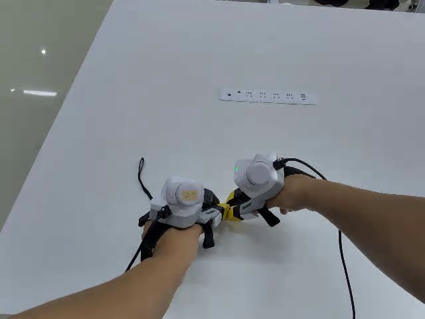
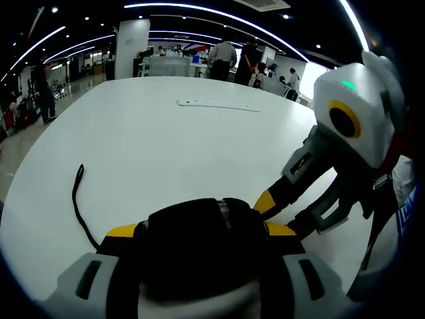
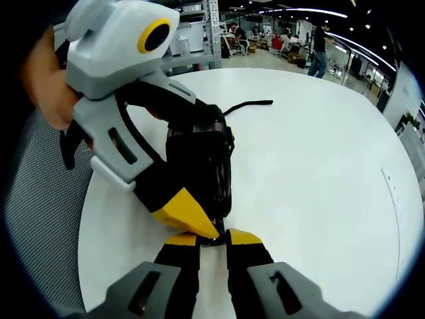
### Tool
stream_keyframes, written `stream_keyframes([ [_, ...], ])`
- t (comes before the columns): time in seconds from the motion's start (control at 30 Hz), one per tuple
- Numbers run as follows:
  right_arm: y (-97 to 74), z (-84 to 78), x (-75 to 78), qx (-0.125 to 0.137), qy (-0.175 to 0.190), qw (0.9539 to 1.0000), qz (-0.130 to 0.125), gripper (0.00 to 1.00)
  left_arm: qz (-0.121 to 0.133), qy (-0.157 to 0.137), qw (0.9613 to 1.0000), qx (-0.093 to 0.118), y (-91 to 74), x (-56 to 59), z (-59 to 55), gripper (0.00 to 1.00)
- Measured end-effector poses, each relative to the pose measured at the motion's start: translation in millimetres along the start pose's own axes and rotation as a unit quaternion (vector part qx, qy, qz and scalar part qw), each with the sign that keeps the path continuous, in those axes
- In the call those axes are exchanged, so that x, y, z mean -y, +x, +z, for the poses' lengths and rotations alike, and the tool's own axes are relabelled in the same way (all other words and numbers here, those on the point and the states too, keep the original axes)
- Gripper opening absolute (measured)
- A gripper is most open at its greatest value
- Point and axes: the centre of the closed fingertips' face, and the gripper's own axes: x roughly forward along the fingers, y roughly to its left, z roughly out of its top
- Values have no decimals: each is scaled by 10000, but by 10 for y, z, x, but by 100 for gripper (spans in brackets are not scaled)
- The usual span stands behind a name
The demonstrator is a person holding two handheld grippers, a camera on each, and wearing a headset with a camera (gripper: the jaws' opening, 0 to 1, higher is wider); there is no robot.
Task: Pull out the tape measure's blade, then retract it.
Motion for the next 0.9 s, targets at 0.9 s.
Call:
stream_keyframes([
  [0.9, -13, 5, -4, 391, -91, 9991, -146, 17, -46, -42, 10000, 19, 0, 10, 0, 70],
])
